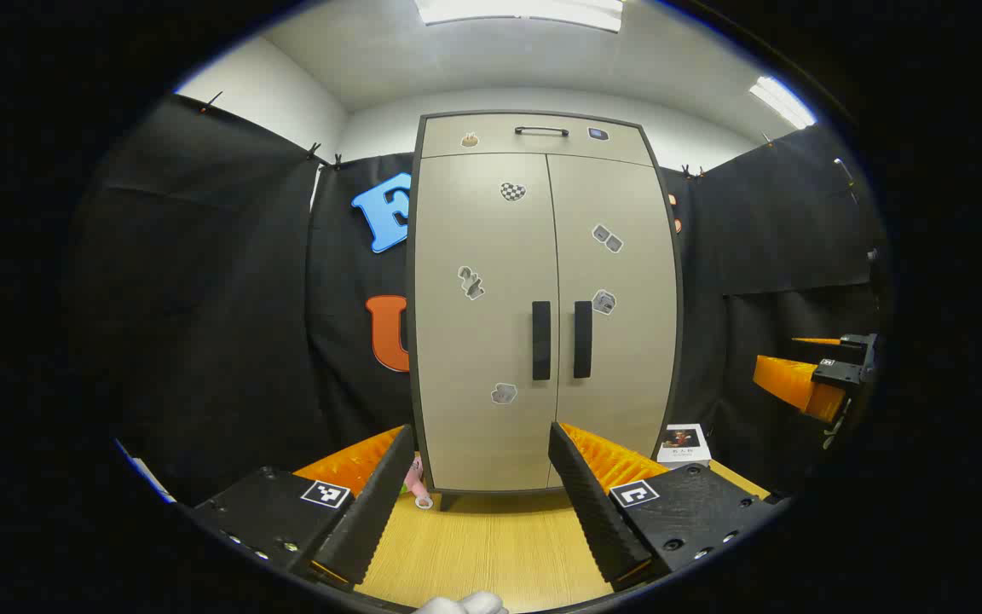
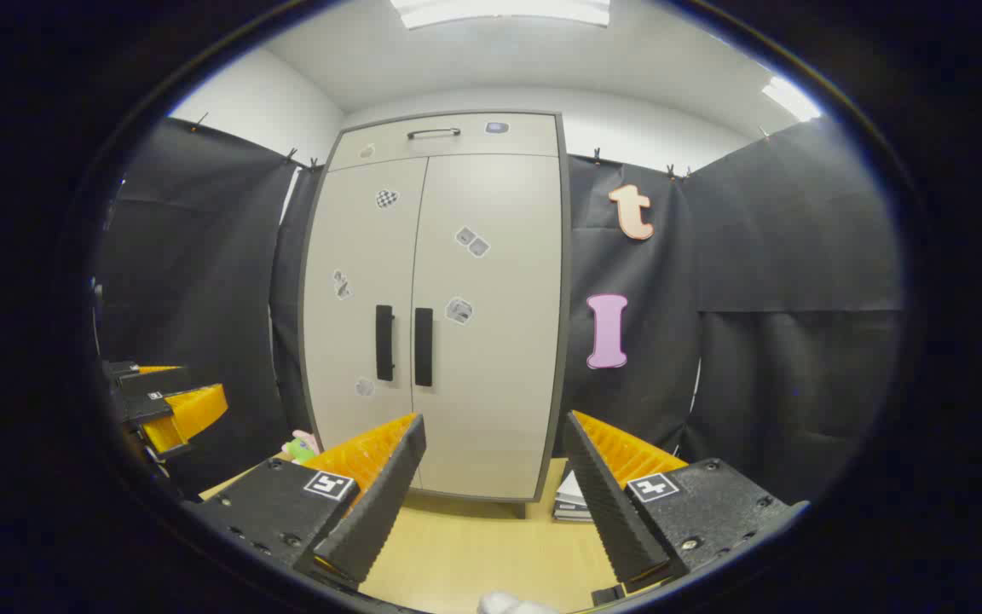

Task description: Open the right door of the double-door shoe cabinet with the right hand, and open the left door with the left hand.

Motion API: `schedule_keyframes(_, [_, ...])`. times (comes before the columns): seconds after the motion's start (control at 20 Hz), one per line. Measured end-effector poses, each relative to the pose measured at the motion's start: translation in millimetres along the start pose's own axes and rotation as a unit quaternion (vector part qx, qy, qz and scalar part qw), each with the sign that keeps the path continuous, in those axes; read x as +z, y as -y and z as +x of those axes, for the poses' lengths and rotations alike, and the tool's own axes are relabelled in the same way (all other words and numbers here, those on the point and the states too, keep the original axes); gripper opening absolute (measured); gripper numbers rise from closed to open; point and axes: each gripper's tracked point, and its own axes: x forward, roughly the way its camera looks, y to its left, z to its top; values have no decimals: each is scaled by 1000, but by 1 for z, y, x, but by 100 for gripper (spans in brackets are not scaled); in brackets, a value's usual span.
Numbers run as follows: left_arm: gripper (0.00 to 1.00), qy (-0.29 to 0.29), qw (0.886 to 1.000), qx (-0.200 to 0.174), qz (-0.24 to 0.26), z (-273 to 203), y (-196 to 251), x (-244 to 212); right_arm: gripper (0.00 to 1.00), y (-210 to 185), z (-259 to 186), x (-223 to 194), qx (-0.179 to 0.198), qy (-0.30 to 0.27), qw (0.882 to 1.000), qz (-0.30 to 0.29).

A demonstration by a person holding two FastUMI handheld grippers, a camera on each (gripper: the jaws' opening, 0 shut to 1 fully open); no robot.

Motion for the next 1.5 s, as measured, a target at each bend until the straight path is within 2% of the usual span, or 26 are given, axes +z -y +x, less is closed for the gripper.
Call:
schedule_keyframes(1.0, [95, -3, 1000, 17, -6, -17, -27, -8, 100, -32, 12, -13, 21, -17, 1000, -6])
schedule_keyframes(1.3, [95, -4, 1000, 16, -3, -32, -34, -15, 100, -55, 53, -19, 25, -21, 999, -18])
schedule_keyframes(1.5, [95, -5, 999, 39, 9, -40, -45, -16, 100, -72, 104, -17, 33, -28, 999, -15])
